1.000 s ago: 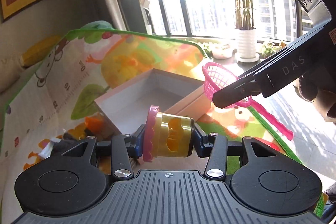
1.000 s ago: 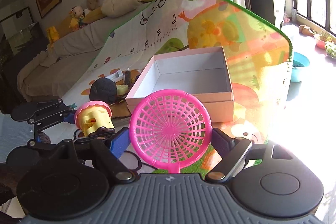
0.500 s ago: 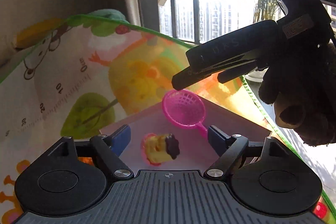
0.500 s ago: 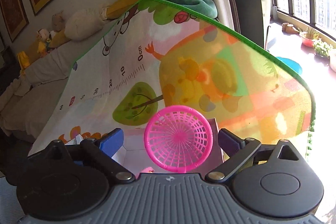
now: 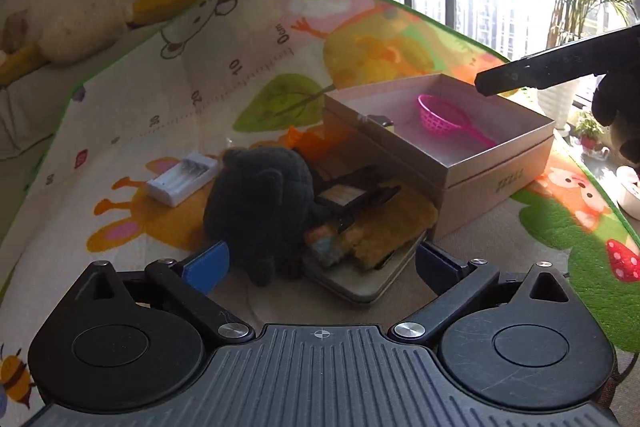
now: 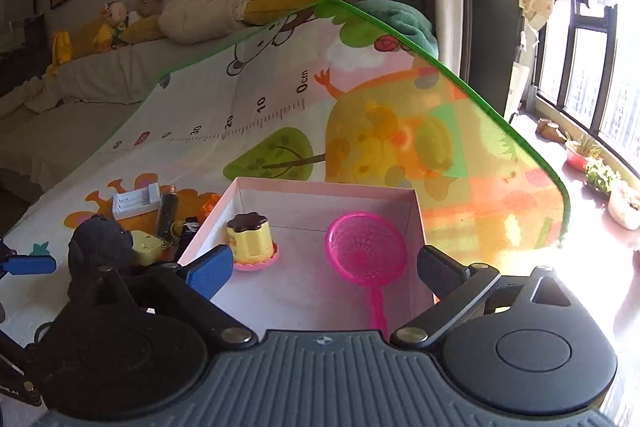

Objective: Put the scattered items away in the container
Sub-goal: 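Move the right gripper to the white battery charger and grasp it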

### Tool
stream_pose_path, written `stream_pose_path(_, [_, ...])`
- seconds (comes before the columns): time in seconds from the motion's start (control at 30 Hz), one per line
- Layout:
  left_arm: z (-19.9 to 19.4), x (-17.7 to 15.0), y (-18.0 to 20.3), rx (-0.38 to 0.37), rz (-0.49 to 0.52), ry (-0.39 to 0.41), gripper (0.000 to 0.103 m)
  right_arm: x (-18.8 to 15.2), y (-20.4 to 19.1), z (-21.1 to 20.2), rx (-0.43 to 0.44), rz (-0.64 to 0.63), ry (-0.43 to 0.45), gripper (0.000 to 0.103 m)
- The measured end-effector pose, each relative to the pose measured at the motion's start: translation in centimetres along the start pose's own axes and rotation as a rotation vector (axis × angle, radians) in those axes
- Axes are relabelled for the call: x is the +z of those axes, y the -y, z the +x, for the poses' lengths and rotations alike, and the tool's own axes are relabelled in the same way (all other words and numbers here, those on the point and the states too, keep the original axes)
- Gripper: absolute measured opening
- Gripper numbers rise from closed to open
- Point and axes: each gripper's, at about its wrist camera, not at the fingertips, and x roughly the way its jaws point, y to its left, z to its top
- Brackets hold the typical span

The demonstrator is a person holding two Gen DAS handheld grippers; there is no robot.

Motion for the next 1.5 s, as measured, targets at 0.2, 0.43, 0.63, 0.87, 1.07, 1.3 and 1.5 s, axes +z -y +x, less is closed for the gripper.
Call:
stream_pose_path(0.2, [-1.5,-2.9,-3.6,0.094,-0.181,-0.04,0.103,-2.3,-9.9,-1.3,0.1,-0.309,0.071,0.094])
stream_pose_path(0.43, [-2.2,-4.7,-4.6,0.087,-0.258,-0.036,0.103,-1.1,-16.3,1.6,0.218,-0.35,0.038,0.087])
stream_pose_path(0.63, [-2.4,-4.9,-3.9,0.064,-0.234,-0.013,0.103,3.0,-16.7,5.4,0.273,-0.254,-0.06,0.07])
stream_pose_path(0.87, [-2.3,-5.2,-5.0,0.033,-0.309,-0.012,0.103,10.6,-18.7,14.3,0.379,-0.165,-0.311,0.099])
stream_pose_path(1.07, [-2.6,-5.6,-6.0,0.022,-0.383,0.009,0.103,11.7,-23.1,22.7,0.4,-0.296,-0.475,0.103])
stream_pose_path(1.3, [-2.6,-5.7,-6.4,0.011,-0.405,0.017,0.103,9.4,-25.6,27.0,0.388,-0.487,-0.581,0.103])
stream_pose_path(1.5, [-2.5,-5.7,-6.3,0.012,-0.403,0.013,0.103,9.9,-24.5,26.5,0.405,-0.402,-0.578,0.077])
